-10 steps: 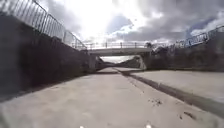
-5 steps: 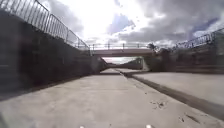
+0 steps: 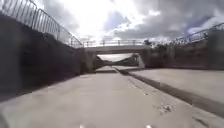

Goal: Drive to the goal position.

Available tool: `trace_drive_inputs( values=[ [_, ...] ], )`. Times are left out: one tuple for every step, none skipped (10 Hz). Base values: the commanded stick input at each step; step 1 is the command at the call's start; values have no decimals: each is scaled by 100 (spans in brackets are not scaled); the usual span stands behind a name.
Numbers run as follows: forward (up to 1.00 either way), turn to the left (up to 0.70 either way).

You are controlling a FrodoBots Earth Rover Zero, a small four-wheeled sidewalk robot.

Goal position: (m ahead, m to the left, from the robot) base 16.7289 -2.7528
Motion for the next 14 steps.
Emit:
trace_drive_inputs(
  values=[
    [100,0],
    [100,0],
    [100,0],
    [100,0],
    [100,0],
    [100,0],
    [100,0],
    [100,0],
    [100,0],
    [100,0],
    [100,0],
    [100,0],
    [100,0],
    [100,0]
  ],
)
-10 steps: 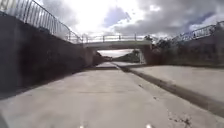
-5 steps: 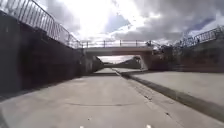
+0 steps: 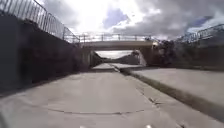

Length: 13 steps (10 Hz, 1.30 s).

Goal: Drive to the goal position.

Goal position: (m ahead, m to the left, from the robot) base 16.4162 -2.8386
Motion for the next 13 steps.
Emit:
trace_drive_inputs(
  values=[
    [100,0],
    [100,0],
    [100,0],
    [100,0],
    [100,0],
    [100,0],
    [100,0],
    [100,0],
    [100,0],
    [100,0],
    [100,0],
    [100,0],
    [100,0]
  ],
)
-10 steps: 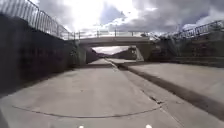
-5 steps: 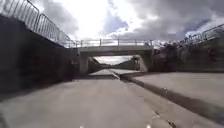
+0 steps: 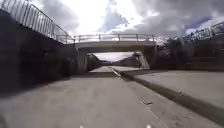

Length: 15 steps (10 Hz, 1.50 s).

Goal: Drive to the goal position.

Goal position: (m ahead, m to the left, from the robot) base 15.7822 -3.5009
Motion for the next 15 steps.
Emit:
trace_drive_inputs(
  values=[
    [100,0],
    [100,0],
    [100,0],
    [100,0],
    [100,0],
    [100,0],
    [100,0],
    [100,0],
    [100,0],
    [100,0],
    [100,0],
    [100,0],
    [100,0],
    [100,0],
    [100,0]
  ],
)
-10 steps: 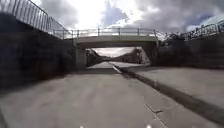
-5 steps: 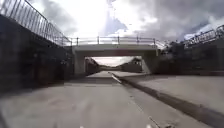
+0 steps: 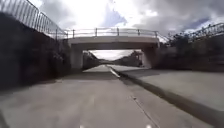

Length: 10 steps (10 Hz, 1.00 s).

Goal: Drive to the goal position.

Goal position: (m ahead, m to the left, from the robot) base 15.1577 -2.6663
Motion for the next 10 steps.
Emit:
trace_drive_inputs(
  values=[
    [100,0],
    [100,0],
    [100,0],
    [100,0],
    [100,0],
    [100,0],
    [100,0],
    [100,0],
    [100,0],
    [100,0]
  ],
)
